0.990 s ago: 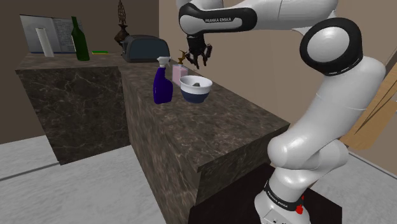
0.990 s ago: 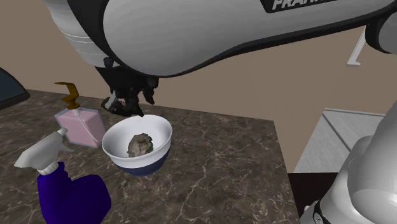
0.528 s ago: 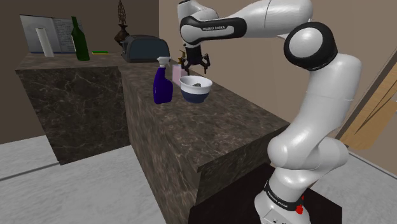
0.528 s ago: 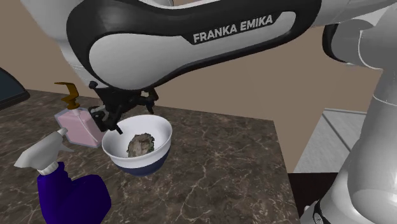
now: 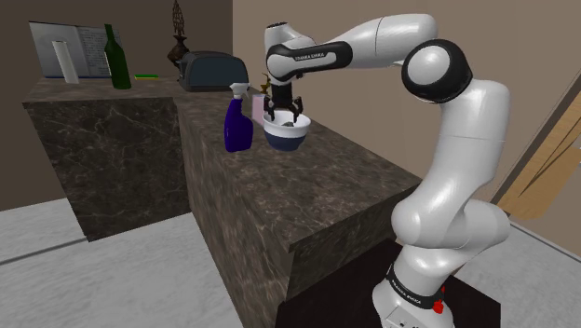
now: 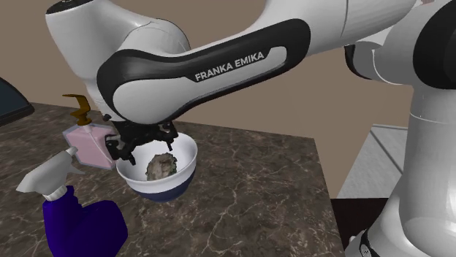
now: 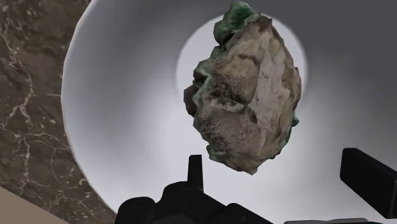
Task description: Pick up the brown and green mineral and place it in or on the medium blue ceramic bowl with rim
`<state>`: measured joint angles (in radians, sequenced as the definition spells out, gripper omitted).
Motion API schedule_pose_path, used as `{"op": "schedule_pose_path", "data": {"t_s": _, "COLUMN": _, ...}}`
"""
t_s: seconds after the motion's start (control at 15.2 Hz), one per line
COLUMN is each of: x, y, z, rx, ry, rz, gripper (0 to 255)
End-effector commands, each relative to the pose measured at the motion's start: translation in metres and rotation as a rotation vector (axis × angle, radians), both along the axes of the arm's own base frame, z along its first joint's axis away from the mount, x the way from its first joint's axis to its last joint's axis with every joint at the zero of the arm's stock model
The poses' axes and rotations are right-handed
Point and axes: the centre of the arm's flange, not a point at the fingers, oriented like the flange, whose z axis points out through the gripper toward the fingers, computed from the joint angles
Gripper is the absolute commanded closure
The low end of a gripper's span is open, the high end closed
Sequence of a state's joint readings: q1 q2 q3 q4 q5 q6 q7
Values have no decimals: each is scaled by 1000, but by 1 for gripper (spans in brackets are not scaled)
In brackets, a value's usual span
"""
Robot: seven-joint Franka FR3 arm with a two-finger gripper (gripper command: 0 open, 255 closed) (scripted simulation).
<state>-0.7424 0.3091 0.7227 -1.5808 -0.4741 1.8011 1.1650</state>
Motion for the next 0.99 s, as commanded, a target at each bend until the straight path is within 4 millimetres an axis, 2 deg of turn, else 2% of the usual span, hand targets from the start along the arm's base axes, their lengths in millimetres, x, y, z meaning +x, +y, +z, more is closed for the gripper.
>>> {"op": "schedule_pose_path", "data": {"t_s": 0.0, "x": -1, "y": -4, "z": -13, "rx": 3, "ry": 4, "rz": -4, "gripper": 0}}
{"op": "schedule_pose_path", "data": {"t_s": 0.2, "x": -1, "y": -8, "z": -26, "rx": 3, "ry": 4, "rz": -4, "gripper": 0}}
{"op": "schedule_pose_path", "data": {"t_s": 0.66, "x": -1, "y": -8, "z": -26, "rx": 3, "ry": 4, "rz": -4, "gripper": 0}}
{"op": "schedule_pose_path", "data": {"t_s": 0.73, "x": -1, "y": -6, "z": -27, "rx": 3, "ry": 4, "rz": -4, "gripper": 255}}
{"op": "schedule_pose_path", "data": {"t_s": 0.92, "x": -4, "y": -5, "z": -27, "rx": 3, "ry": 4, "rz": -4, "gripper": 255}}
